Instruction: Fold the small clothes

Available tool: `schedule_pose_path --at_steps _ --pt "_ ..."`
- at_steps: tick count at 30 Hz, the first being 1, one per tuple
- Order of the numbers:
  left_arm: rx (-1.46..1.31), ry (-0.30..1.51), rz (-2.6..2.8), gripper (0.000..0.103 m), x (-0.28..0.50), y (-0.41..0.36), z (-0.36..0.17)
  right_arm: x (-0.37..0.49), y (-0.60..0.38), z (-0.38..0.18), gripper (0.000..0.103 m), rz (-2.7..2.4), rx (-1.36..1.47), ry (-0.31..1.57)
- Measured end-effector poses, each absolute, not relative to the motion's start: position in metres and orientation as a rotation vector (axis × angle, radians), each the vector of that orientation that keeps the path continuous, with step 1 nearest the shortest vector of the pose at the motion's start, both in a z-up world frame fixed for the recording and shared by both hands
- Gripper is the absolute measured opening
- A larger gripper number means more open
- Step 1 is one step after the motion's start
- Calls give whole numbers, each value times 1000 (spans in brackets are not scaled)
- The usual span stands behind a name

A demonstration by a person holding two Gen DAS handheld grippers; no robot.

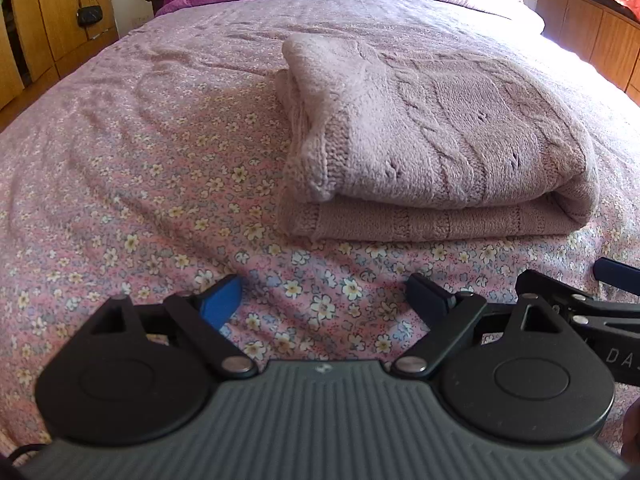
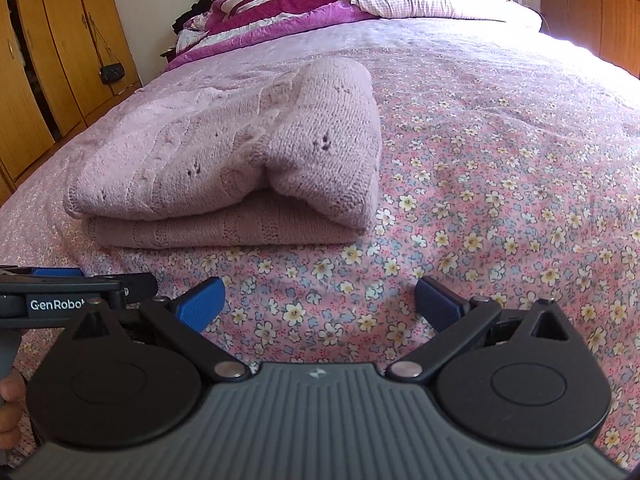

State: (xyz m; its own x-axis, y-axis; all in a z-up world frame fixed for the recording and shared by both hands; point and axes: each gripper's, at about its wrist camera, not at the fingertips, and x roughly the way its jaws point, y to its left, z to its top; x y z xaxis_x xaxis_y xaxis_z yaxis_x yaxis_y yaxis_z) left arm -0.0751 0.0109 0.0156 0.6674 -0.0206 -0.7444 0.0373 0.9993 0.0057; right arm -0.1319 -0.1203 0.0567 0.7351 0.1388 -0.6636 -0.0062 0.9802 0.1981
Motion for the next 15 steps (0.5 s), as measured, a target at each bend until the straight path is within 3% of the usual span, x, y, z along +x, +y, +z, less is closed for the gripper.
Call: schedule_pose_path --at_steps 15 --pt "9 837 -37 91 -74 12 15 -128 -117 54 103 73 169 744"
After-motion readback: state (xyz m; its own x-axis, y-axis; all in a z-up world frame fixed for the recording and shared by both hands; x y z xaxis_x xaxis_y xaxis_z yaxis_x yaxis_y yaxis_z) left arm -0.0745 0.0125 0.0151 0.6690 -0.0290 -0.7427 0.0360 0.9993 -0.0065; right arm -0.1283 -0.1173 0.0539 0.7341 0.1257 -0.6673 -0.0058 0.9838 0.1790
